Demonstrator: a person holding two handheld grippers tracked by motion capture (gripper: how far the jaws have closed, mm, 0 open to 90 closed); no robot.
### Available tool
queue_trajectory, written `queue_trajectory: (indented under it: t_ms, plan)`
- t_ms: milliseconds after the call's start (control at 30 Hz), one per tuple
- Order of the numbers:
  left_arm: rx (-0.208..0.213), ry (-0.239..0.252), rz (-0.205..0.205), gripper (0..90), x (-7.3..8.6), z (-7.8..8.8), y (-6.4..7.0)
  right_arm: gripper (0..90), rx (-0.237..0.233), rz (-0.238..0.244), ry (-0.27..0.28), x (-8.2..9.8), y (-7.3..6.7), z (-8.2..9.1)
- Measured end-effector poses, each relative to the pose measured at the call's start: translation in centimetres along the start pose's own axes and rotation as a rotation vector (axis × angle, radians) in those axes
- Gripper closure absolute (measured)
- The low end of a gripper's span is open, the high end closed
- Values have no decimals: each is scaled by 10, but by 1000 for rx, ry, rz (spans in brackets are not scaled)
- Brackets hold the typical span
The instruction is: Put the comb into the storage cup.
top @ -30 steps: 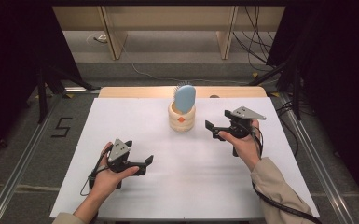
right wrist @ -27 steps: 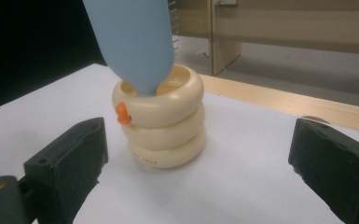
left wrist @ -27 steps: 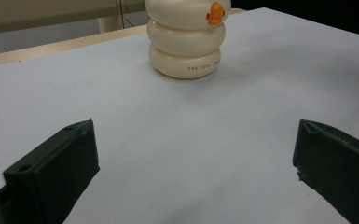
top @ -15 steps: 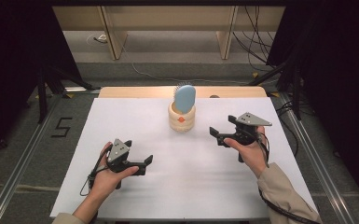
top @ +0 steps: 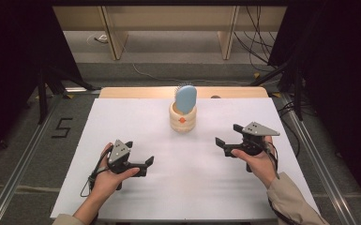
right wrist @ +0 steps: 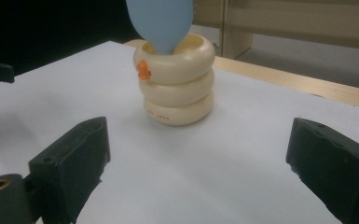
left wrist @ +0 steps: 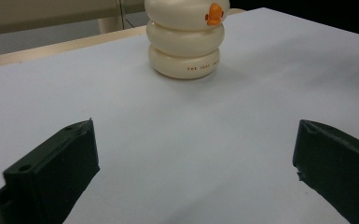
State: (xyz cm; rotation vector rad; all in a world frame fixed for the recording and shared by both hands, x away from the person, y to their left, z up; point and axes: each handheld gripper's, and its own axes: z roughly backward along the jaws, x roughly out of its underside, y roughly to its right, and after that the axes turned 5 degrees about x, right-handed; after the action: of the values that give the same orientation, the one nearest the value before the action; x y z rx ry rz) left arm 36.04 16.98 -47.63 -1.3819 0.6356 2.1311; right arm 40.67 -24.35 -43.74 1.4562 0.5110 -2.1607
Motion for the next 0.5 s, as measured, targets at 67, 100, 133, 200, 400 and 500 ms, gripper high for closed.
queue_trajectory:
  t_ms: [67,100,133,200,400,500]
  plan:
    - [-1,1,1,0,0,0,0,73,-2,2,-5,2,0,3]
    - [-1,1,0,0,0,0,0,73,-3,2,-5,4,0,5]
    - [-1,1,0,0,0,0,0,73,-3,4,-4,5,1,6]
    - [-1,1,-1,0,0,0,0,76,1,0,-7,8,2,10]
    - [2,0,-3,0,0,0,0,85,-1,2,0,17,3,21]
    - [4,2,-4,0,0,0,1,96,3,10,9,21,3,26]
